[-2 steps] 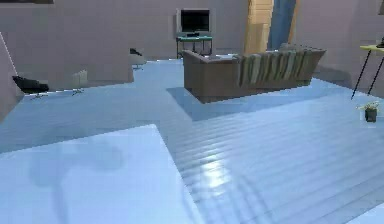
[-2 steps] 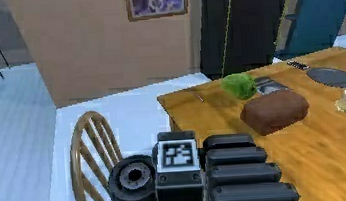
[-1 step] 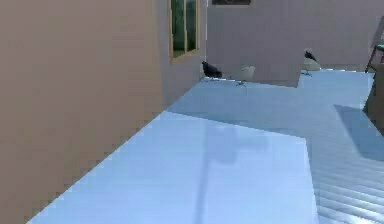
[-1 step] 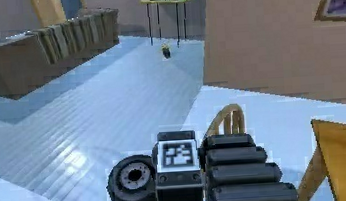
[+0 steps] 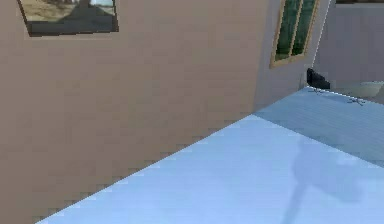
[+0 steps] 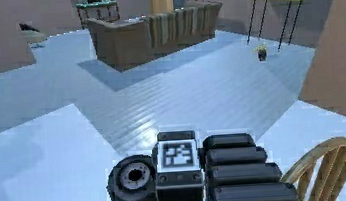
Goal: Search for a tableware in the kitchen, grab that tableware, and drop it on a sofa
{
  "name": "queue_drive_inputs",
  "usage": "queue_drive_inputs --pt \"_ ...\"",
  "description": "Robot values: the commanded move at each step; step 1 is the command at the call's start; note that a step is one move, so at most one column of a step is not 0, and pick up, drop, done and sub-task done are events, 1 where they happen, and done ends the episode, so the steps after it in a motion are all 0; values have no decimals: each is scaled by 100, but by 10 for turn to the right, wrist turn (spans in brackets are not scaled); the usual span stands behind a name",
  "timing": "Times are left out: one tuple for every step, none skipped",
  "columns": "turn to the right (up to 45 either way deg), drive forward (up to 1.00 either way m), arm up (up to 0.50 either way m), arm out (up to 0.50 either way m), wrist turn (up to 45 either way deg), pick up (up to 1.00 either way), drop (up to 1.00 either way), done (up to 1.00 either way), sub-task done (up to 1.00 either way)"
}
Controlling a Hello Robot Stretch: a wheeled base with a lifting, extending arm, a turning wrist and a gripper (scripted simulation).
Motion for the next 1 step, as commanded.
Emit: queue_drive_inputs --pt "0 30 0 0 0 0 0 0 0"
